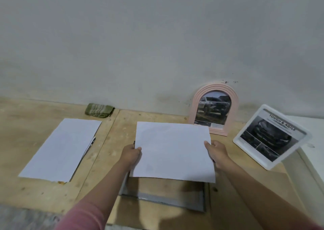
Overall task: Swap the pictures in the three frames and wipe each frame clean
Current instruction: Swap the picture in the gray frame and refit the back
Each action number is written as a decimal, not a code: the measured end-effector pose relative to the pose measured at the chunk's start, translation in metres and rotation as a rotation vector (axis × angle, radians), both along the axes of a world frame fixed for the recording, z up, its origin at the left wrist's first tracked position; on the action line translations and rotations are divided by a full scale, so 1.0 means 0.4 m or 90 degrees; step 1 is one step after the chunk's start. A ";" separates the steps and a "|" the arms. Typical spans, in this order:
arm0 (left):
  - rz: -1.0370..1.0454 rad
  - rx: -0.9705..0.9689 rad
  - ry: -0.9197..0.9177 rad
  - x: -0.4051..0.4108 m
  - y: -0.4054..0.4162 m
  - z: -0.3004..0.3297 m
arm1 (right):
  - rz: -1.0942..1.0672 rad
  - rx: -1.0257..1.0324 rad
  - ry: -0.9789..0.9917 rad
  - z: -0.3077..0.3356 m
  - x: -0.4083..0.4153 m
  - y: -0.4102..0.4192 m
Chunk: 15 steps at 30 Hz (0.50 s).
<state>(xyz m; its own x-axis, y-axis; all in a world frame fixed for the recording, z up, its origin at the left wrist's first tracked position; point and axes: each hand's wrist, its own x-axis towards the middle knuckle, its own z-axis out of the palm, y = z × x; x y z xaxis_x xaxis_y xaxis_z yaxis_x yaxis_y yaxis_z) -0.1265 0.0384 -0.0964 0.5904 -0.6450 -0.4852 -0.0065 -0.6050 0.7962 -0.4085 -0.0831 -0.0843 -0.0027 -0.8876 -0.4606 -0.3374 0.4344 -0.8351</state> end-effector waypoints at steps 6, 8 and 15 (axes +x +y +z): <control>0.156 -0.052 -0.007 0.066 0.064 0.014 | 0.139 -0.075 0.071 0.001 0.134 -0.024; 0.210 -0.060 -0.017 0.112 0.099 0.015 | 0.171 -0.118 0.053 0.015 0.204 -0.025; 0.373 -0.054 -0.062 0.358 0.317 0.030 | 0.308 -0.160 -0.020 0.062 0.597 0.016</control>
<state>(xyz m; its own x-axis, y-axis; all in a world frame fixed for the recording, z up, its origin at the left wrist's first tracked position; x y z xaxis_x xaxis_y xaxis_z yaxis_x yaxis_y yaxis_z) 0.0169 0.1650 -0.0842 0.8986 -0.2327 -0.3721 0.2334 -0.4646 0.8542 -0.1696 -0.0766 -0.0595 0.4430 -0.8674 -0.2268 -0.4225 0.0211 -0.9061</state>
